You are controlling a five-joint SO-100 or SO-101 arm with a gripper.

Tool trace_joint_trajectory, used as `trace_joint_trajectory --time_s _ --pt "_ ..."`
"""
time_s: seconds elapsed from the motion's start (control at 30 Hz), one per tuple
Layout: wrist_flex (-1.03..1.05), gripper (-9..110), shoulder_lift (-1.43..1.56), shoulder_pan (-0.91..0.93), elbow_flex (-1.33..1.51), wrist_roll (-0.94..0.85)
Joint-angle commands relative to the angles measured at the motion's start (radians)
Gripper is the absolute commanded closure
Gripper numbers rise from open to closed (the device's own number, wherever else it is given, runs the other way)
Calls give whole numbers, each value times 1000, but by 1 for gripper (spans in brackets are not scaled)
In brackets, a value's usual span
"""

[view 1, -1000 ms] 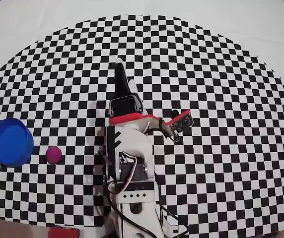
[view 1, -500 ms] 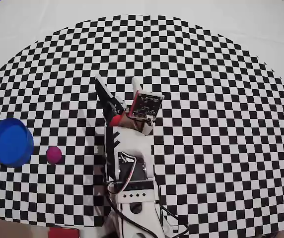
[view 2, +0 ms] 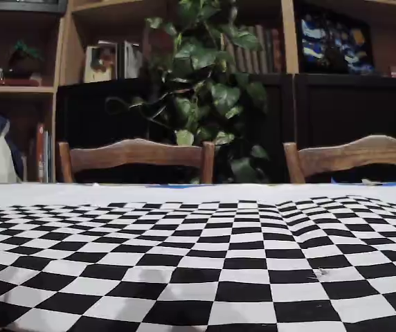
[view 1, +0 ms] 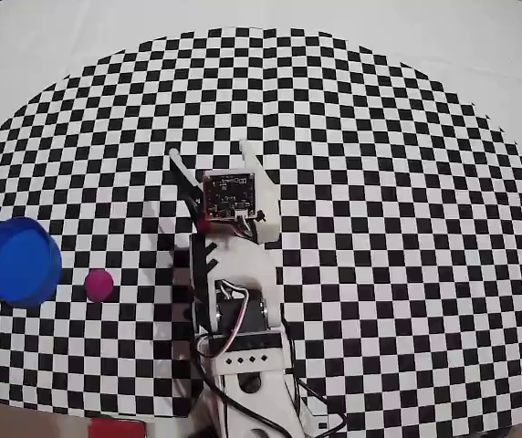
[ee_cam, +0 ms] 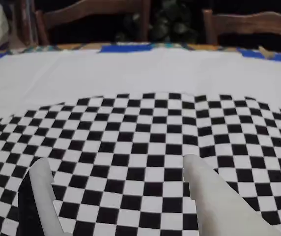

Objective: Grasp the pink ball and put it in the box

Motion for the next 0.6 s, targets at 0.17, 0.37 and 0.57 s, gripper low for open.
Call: trace_joint_trajectory --time_s 0.17,0.37,0.57 --pt "-34 70 3 -86 8 -8" --pt "-34 70 -6 -175 8 -8" --pt "-46 71 -9 -295 8 -8"
